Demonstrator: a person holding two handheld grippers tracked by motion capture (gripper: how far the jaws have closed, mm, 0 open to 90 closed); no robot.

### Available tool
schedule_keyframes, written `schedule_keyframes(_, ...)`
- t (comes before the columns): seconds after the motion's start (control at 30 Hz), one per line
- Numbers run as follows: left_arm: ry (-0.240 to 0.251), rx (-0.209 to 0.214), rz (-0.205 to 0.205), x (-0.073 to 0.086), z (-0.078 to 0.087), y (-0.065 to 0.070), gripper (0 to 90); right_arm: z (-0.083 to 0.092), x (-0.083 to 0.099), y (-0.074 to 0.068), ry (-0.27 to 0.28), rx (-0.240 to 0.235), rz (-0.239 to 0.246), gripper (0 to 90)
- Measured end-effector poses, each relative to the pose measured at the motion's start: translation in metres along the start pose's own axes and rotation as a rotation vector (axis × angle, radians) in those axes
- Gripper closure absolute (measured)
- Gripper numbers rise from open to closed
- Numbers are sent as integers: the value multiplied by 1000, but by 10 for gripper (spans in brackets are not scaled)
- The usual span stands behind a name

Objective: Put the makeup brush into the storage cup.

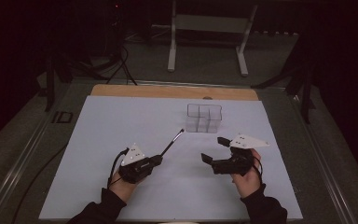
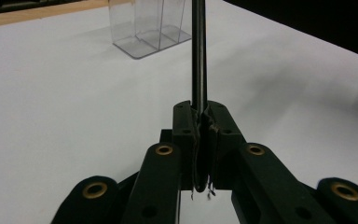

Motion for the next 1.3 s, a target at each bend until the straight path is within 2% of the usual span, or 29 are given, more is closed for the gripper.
schedule_keyframes(0.1, 5, 0, 8, 0, 0, 0, 854, 0, -8, -6, -21, -36, 1, 106)
schedule_keyframes(0.27, 9, 2, 7, -1, 2, 0, 854, -3, -25, -6, -3, -11, -37, 102)
schedule_keyframes(0.37, 20, -3, 8, -2, 3, -1, 854, -8, -35, -6, -22, 2, -79, 102)
schedule_keyframes(0.43, 22, -1, 9, -2, 3, -1, 854, -11, -41, -7, -26, -11, -112, 102)
schedule_keyframes(0.57, 27, -6, 4, -3, 4, 0, 854, -21, -49, -14, -8, -33, -111, 98)
schedule_keyframes(0.67, 29, -2, 10, -3, 4, 0, 854, -26, -50, -17, -4, -15, -115, 95)
schedule_keyframes(0.73, 28, 0, 16, -3, 4, -1, 854, -34, -53, -21, -3, 32, -130, 95)
schedule_keyframes(0.83, 31, -5, 15, -3, 4, -1, 854, -40, -53, -25, -19, 42, -117, 95)
schedule_keyframes(0.87, 28, -8, 11, -3, 4, -1, 854, -44, -54, -30, -16, 46, -111, 90)
schedule_keyframes(0.93, 30, -6, 13, -3, 5, -1, 854, -46, -54, -36, -20, 39, -87, 89)
schedule_keyframes(1.0, 34, -9, 10, -3, 5, -1, 854, -48, -54, -37, -2, 26, -110, 88)
schedule_keyframes(1.1, 39, -10, 6, -3, 5, 0, 854, -52, -52, -39, -18, 1, -100, 88)
schedule_keyframes(1.2, 42, -9, 6, -4, 6, 0, 854, -56, -49, -40, -15, -26, -126, 89)
schedule_keyframes(1.27, 45, -10, 5, -4, 6, 0, 854, -60, -47, -40, -10, -11, -153, 97)
schedule_keyframes(1.3, 49, -11, 7, -4, 6, 0, 854, -62, -46, -41, -19, -1, -166, 149)
Point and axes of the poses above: each handheld gripper's, and its own axes: z roughly backward along the jaws, x roughly out of its underside, y roughly to its right, the point moved 5 cm from there along -z, roughly forward along the jaws, and after that the axes turned 11 degrees about z, right-handed, at the moved point
